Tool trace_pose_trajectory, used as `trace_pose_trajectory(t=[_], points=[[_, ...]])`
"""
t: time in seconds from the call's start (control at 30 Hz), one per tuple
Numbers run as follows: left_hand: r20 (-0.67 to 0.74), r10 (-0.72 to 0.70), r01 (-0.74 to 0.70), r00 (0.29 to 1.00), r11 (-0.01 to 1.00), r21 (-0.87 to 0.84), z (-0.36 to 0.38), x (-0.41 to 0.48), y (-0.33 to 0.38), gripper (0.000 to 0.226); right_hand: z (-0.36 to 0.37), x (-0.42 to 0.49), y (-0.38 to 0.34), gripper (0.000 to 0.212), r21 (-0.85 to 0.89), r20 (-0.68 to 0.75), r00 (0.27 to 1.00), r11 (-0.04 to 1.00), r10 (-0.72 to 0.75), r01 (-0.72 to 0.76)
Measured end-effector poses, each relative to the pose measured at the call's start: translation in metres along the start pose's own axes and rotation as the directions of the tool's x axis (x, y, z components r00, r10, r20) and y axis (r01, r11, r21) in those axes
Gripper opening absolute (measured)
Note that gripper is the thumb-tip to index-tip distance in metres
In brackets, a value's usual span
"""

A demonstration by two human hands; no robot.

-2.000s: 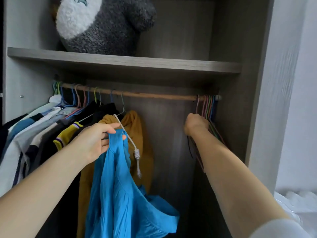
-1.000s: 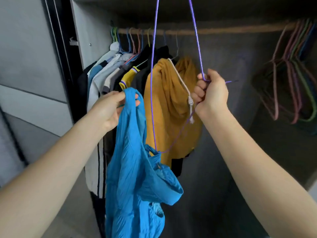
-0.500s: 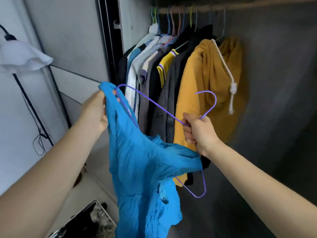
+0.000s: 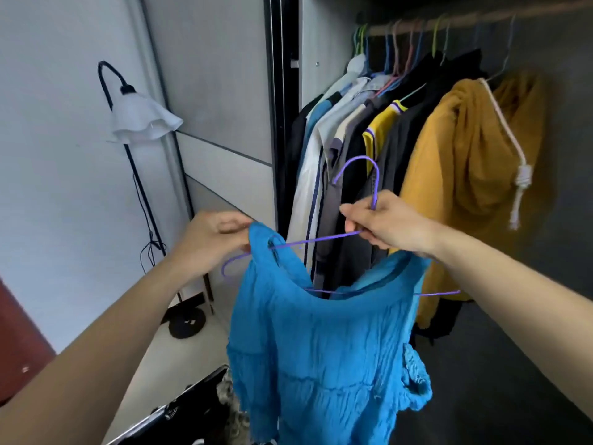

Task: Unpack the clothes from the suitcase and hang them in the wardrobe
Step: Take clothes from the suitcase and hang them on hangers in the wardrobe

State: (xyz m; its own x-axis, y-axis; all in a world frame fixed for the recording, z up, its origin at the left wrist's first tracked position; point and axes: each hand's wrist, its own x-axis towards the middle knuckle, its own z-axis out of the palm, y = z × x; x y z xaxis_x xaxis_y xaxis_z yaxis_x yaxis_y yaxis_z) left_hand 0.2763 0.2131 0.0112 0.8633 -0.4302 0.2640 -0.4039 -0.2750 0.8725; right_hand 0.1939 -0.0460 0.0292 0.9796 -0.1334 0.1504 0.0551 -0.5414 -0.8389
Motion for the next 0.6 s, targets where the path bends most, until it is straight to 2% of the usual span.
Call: trace_pose_trajectory(t=[0.1, 0.27, 0.33, 0.4, 0.47, 0.5, 0.6], points=[[-0.007, -0.033, 0.033, 0.999, 0.999, 0.015, -0.011, -0.008, -0.005, 0.013, 0.000, 0.006, -0.013, 0.042, -0.013, -0.041, 0.997, 0.998, -0.060, 0.059], [0.112, -0.118, 0.113, 0.987, 0.992, 0.051, -0.030, -0.020, -0.022, 0.029, 0.002, 0.011, -0.015, 0.045, -0.062, -0.056, 0.995, 0.995, -0.081, 0.078], [0.153, -0.077, 0.050, 0.985, 0.983, 0.176, -0.026, -0.024, -0.027, 0.019, 0.008, 0.013, -0.016, 0.045, -0.062, -0.056, 0.994, 0.994, -0.096, 0.093], [0.147, 0.022, -0.072, 0.989, 0.937, 0.341, -0.015, -0.024, -0.030, 0.004, 0.017, 0.016, -0.017, 0.046, -0.065, -0.060, 0.990, 0.990, -0.126, 0.122], [0.097, 0.131, -0.161, 0.987, 0.869, 0.468, -0.003, -0.021, -0.035, 0.028, 0.025, 0.019, -0.017, 0.046, -0.066, -0.046, 0.988, 0.987, -0.148, 0.145], [0.066, 0.158, -0.171, 0.985, 0.864, 0.473, 0.002, -0.021, -0.035, 0.037, 0.028, 0.020, -0.017, 0.046, -0.065, -0.032, 0.988, 0.987, -0.151, 0.148], [-0.044, 0.216, -0.176, 0.975, 0.881, 0.439, 0.009, -0.018, -0.037, 0.038, 0.028, 0.018, -0.017, 0.041, -0.054, 0.023, 0.986, 0.984, -0.166, 0.167]])
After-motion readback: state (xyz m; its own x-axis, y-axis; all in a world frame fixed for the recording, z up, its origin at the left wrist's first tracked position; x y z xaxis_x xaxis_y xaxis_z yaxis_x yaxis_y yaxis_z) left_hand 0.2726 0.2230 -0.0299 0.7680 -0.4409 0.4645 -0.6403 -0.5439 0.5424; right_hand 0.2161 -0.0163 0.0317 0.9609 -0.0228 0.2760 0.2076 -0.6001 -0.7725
